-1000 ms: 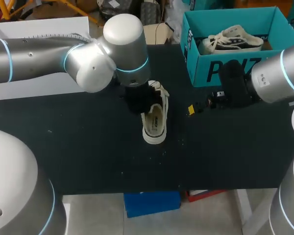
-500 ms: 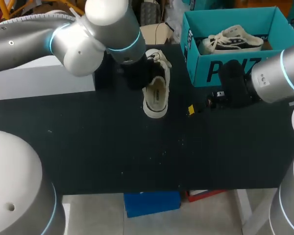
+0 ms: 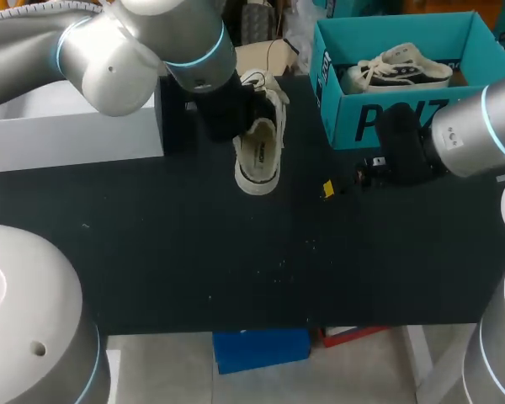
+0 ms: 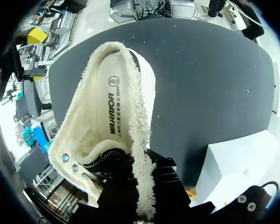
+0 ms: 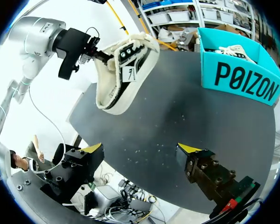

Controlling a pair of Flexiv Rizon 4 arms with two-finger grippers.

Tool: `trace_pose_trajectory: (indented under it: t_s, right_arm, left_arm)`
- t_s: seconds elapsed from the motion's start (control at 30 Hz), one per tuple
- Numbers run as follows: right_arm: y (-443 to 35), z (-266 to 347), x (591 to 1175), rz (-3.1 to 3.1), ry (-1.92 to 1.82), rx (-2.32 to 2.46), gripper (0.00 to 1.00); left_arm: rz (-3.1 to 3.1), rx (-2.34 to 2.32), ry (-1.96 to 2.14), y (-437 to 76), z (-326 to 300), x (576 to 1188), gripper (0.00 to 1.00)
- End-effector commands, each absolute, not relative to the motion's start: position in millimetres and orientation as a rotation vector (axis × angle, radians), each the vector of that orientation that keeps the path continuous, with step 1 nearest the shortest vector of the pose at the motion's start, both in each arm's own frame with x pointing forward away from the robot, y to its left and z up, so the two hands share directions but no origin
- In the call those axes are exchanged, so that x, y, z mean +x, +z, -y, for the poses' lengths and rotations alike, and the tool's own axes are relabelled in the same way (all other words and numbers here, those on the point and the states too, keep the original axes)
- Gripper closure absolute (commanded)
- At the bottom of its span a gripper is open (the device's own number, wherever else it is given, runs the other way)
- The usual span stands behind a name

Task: Take the shoe out of the shoebox, open the shoe tongue, remove and reinsert the insole, then place the shoe into the shoebox

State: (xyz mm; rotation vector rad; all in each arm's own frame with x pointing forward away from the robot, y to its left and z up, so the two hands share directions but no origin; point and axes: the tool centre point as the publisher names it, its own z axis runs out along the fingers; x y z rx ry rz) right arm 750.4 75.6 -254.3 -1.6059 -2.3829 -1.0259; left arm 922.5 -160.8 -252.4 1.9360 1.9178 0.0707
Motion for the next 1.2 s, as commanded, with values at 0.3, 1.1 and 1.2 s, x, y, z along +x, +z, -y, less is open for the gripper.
trace_pose_trajectory:
  t_s: [0.3, 1.1, 1.2]
  right_arm:
    - [-254, -77, 751, 2.384, -1.022, -1.608, 0.0]
    - [-254, -77, 751, 2.384, -1.022, -1.608, 0.0]
    - [-254, -77, 751, 2.384, -1.022, -1.608, 0.0]
  left_arm:
    - [-2.354, 1.286, -0.142, -210, 154, 963, 1.0]
    - [-2.684, -0.312, -0.194, -174, -31, 1028, 1.0]
    - [-2.68, -0.408, -0.18, -177, -58, 1020, 1.0]
